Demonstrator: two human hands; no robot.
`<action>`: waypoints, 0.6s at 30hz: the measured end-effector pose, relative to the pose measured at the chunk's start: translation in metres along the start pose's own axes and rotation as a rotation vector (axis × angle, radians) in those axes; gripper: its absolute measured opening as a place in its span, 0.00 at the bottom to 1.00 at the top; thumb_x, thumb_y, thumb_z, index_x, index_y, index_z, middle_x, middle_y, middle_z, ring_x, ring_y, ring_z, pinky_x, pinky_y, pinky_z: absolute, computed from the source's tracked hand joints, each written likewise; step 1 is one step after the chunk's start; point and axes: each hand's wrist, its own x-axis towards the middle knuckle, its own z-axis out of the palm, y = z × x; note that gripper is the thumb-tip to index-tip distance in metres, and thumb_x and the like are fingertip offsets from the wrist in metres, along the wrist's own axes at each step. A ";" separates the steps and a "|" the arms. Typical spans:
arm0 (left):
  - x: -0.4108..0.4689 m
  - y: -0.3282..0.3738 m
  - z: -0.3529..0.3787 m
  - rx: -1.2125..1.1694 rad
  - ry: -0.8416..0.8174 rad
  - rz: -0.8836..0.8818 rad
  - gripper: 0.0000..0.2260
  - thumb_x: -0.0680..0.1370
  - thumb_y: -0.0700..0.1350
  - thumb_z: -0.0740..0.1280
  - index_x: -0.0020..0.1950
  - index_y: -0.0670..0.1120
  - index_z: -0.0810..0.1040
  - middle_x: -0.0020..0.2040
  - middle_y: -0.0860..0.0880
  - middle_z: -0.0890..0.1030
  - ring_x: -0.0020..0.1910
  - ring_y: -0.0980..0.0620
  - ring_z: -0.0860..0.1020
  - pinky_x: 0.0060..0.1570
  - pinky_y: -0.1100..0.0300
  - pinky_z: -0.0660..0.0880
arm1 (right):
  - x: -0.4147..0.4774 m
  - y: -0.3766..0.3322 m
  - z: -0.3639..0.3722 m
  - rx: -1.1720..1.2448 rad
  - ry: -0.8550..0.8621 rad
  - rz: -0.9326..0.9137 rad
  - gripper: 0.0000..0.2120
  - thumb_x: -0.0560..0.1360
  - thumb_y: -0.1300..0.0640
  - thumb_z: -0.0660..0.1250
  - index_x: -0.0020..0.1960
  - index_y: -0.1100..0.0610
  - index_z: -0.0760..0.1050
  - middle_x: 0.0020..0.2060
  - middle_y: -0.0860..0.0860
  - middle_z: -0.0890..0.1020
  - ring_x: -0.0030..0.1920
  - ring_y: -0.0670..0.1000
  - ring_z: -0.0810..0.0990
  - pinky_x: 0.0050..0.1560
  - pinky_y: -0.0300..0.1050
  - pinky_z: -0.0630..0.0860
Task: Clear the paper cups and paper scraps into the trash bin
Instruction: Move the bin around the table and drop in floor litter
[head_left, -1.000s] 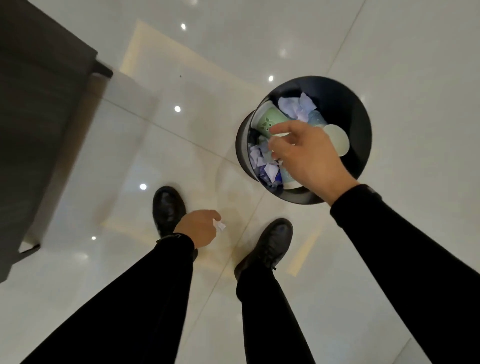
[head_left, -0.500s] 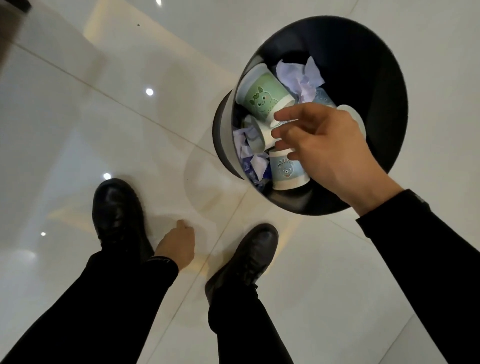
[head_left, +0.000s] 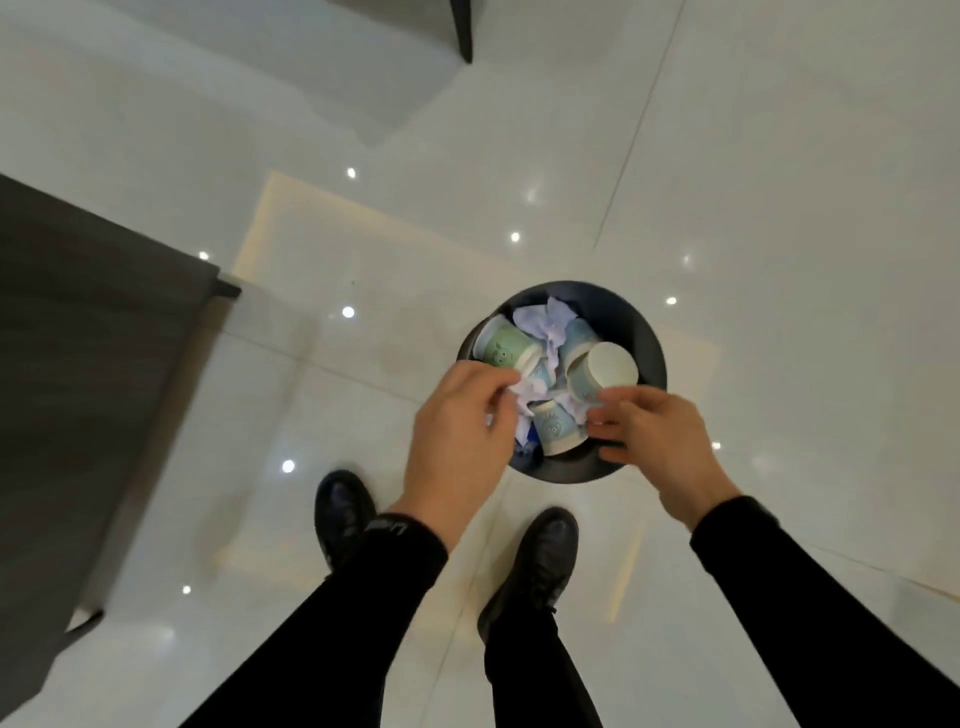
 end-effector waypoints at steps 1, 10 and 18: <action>0.005 0.007 0.005 0.100 -0.117 -0.025 0.13 0.75 0.38 0.63 0.59 0.44 0.78 0.56 0.46 0.77 0.50 0.49 0.79 0.52 0.58 0.75 | -0.003 0.002 -0.001 0.060 -0.039 0.100 0.08 0.75 0.63 0.62 0.50 0.62 0.78 0.36 0.55 0.81 0.35 0.50 0.80 0.35 0.42 0.78; 0.001 -0.019 -0.010 0.210 -0.220 -0.222 0.13 0.75 0.40 0.61 0.59 0.48 0.76 0.56 0.48 0.77 0.47 0.49 0.78 0.51 0.57 0.73 | 0.012 0.059 0.023 0.113 -0.213 0.700 0.21 0.75 0.43 0.62 0.55 0.61 0.68 0.41 0.60 0.78 0.39 0.58 0.79 0.33 0.52 0.79; -0.004 -0.030 -0.058 0.184 -0.222 -0.305 0.13 0.77 0.42 0.60 0.59 0.50 0.77 0.55 0.52 0.79 0.46 0.56 0.74 0.51 0.64 0.70 | 0.034 0.071 0.035 0.477 0.029 0.456 0.21 0.76 0.72 0.55 0.68 0.68 0.62 0.52 0.64 0.71 0.39 0.58 0.76 0.31 0.45 0.82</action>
